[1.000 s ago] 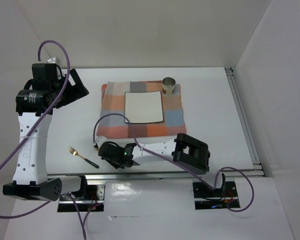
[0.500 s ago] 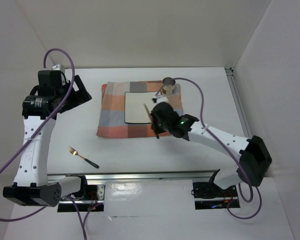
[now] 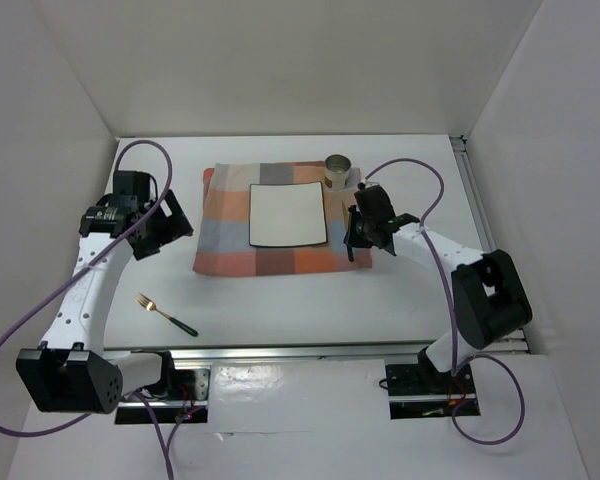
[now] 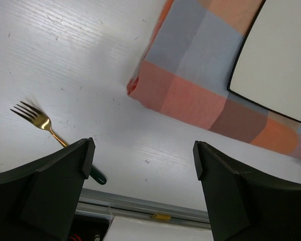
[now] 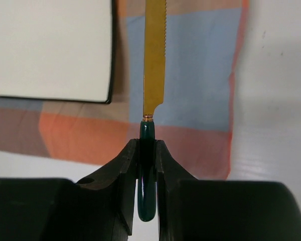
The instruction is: Set the dinner table for one person
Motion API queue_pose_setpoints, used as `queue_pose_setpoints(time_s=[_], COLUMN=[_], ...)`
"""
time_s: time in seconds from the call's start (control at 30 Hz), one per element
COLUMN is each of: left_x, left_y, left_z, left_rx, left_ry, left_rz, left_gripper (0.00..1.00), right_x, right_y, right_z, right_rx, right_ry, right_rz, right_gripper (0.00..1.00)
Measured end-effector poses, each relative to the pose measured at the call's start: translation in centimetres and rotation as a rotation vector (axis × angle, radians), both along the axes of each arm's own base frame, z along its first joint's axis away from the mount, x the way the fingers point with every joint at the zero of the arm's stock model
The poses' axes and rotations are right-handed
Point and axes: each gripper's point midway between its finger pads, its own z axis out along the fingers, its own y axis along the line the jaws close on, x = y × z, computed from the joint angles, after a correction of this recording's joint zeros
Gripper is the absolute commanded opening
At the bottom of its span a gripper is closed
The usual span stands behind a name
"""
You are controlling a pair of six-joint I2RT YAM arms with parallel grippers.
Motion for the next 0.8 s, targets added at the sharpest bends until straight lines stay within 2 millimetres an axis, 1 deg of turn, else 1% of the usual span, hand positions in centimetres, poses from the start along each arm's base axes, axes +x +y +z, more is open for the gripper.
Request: queue_pose_setpoints(time_s=[0.1, 0.2, 0.33, 0.57, 0.63, 0.67, 0.7, 0.73, 0.77, 0.8], left_x=[0.0, 0.0, -0.2, -0.1, -0.1, -0.3, -0.5, -0.9, -1.2, -1.5], left_y=[0.0, 0.0, 0.0, -0.1, -0.1, -0.1, -0.1, -0.1, -0.1, -0.2], left_z=[-0.4, -0.9, -1.6, -1.5, -1.8, -2.3, -2.9, -3.5, -4.1, -4.5], left_rx=[-0.005, -0.008, -0.014, -0.019, -0.021, -0.021, -0.022, -0.024, -0.029, -0.031], left_ry=[0.003, 0.006, 0.02, 0.015, 0.016, 0.027, 0.041, 0.061, 0.081, 0.097], left_rz=[0.018, 0.021, 0.028, 0.037, 0.04, 0.041, 0.043, 0.046, 0.054, 0.06], left_gripper=[0.99, 0.99, 0.99, 0.98, 0.98, 0.98, 0.98, 0.99, 1.0, 1.0], right_x=[1.2, 2.1, 2.8, 4.8, 5.2, 5.5, 5.7, 6.0, 6.1, 6.1], right_y=[-0.6, -0.7, -0.4, 0.4, 0.5, 0.5, 0.5, 0.6, 0.6, 0.6], right_z=[-1.5, -2.3, -2.6, -3.1, -3.3, -3.5, -3.7, -3.9, -4.1, -4.2], right_rx=[-0.002, 0.005, 0.014, 0.027, 0.028, 0.026, 0.024, 0.021, 0.018, 0.017], right_ry=[0.016, 0.012, -0.002, -0.021, -0.019, -0.016, -0.014, -0.012, -0.009, -0.006], right_rz=[-0.019, -0.027, -0.027, -0.032, -0.04, -0.042, -0.046, -0.049, -0.05, -0.051], right_gripper=[0.0, 0.0, 0.0, 0.0, 0.0, 0.01, 0.04, 0.11, 0.19, 0.32])
